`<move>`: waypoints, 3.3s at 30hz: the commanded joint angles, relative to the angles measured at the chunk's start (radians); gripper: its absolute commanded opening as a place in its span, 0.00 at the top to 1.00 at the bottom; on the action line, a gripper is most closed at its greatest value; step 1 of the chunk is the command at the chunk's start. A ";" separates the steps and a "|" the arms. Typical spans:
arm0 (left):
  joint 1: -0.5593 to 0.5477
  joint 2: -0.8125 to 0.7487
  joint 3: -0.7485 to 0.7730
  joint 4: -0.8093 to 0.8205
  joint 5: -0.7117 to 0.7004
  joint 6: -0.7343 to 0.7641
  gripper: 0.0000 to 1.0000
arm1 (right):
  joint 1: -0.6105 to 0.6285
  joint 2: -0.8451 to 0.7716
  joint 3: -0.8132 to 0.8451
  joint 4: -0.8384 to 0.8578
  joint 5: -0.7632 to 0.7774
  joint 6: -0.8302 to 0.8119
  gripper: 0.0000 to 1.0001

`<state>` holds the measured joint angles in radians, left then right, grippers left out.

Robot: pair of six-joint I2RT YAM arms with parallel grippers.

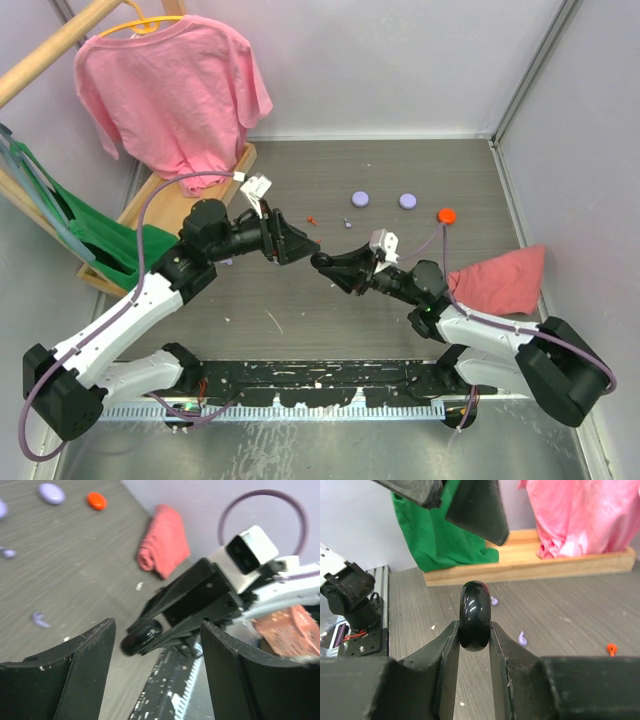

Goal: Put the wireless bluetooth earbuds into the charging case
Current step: Place the charging case at the center of the board, then pick up the charging case at the center of the board.

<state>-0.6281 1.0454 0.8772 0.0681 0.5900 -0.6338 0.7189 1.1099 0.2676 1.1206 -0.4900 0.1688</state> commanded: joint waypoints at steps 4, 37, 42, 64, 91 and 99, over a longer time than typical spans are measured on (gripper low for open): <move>-0.001 -0.096 -0.076 -0.223 -0.415 0.208 0.25 | -0.011 -0.107 0.062 -0.456 0.189 0.064 0.99; -0.001 -0.184 -0.437 0.007 -0.949 0.296 0.02 | -0.775 0.012 0.033 -1.102 0.300 0.426 0.75; -0.001 -0.186 -0.431 -0.010 -0.948 0.291 0.02 | -0.776 -0.057 0.059 -1.195 0.356 0.413 0.52; 0.000 -0.234 -0.438 -0.035 -0.983 0.269 0.02 | -0.402 0.224 0.533 -1.119 0.560 0.040 0.27; 0.000 -0.198 -0.411 -0.057 -0.927 0.280 0.02 | -0.331 0.954 1.042 -0.902 0.687 -0.029 0.31; -0.001 -0.199 -0.407 -0.062 -0.916 0.281 0.02 | -0.331 1.010 1.073 -0.916 0.695 -0.016 0.38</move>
<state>-0.6281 0.8482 0.4313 -0.0193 -0.3332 -0.3542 0.3832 2.0995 1.2972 0.1715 0.1837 0.1383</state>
